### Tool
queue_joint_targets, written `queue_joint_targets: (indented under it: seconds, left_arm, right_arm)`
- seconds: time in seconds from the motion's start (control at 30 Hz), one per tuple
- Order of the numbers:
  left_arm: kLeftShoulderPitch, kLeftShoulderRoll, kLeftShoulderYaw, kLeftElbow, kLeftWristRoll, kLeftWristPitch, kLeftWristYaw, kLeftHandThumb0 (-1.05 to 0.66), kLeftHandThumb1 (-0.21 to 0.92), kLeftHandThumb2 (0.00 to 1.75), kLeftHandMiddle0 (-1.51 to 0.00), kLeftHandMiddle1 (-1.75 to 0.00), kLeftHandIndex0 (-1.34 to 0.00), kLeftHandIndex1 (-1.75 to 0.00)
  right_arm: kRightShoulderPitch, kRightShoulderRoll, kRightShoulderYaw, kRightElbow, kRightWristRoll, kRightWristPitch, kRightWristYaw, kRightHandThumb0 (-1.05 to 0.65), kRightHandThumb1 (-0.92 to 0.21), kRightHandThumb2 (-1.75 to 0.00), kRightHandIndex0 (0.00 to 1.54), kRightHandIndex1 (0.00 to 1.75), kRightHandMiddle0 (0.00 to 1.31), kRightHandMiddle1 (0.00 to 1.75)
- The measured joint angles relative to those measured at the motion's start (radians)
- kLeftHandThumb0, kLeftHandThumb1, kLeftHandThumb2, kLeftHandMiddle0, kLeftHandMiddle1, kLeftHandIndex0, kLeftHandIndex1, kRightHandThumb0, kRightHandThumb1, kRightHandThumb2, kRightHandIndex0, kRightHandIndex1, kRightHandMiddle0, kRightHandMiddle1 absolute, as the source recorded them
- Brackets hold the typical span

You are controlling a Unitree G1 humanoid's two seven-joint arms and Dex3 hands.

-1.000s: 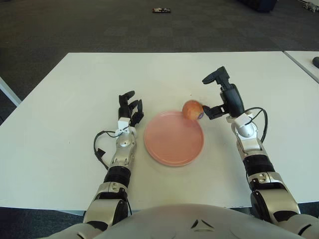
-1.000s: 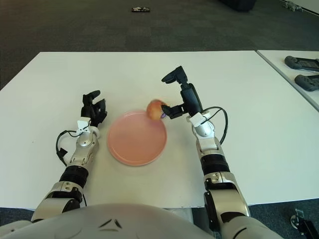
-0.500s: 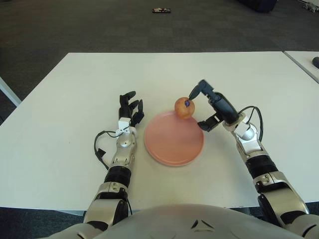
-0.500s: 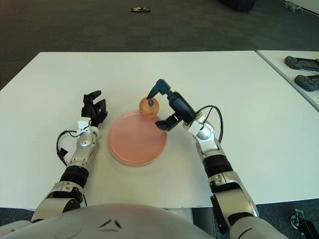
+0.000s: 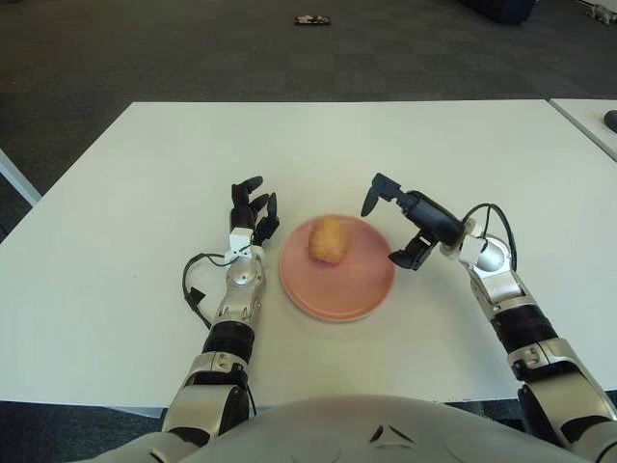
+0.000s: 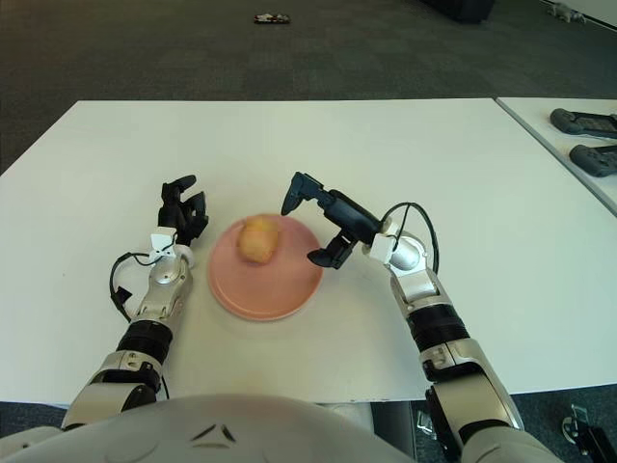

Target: Put the apple into the plate.

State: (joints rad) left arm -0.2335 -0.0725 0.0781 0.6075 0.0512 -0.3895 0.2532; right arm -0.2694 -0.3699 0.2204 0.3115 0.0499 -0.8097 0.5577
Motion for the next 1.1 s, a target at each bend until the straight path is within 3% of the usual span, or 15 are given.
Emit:
queue_joint_targets:
  seconds: [1.1]
  left_arm:
    - [-0.010,0.001,0.001,0.021,-0.003,-0.016,0.001,-0.75,0.92,0.51,-0.31,-0.80,-0.09,-1.22]
  right_arm:
    - [0.008,0.033,-0.040,-0.008,-0.012,0.038,-0.036,0.53,-0.16,-1.51,0.74,1.75,0.94,1.75]
